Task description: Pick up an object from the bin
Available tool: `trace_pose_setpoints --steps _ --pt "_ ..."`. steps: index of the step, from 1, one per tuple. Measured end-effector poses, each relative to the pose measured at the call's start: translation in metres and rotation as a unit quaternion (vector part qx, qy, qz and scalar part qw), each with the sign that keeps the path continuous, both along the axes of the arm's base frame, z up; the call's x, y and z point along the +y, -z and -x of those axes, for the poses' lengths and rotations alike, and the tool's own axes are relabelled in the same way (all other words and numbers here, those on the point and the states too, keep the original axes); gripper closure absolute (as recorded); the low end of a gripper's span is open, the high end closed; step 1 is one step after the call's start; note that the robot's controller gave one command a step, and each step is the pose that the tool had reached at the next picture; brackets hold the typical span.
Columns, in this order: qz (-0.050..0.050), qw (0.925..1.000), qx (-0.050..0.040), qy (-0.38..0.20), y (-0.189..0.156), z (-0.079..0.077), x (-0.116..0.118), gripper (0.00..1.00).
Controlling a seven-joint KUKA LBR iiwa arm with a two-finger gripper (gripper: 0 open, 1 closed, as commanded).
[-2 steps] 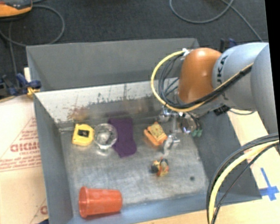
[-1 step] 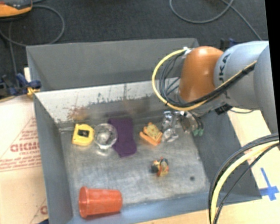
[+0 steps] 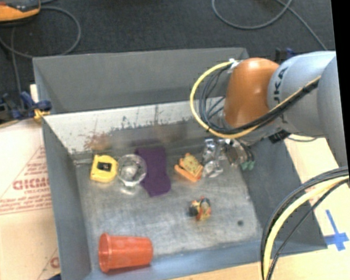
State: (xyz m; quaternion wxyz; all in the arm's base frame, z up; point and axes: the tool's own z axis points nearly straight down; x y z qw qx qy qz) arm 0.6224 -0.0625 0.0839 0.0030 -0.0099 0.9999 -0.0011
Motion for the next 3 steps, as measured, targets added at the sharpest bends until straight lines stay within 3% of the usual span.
trace_pose_setpoints --steps 3 --pt "0.0 1.0 0.0012 0.0 -0.016 0.0 0.0 1.0"
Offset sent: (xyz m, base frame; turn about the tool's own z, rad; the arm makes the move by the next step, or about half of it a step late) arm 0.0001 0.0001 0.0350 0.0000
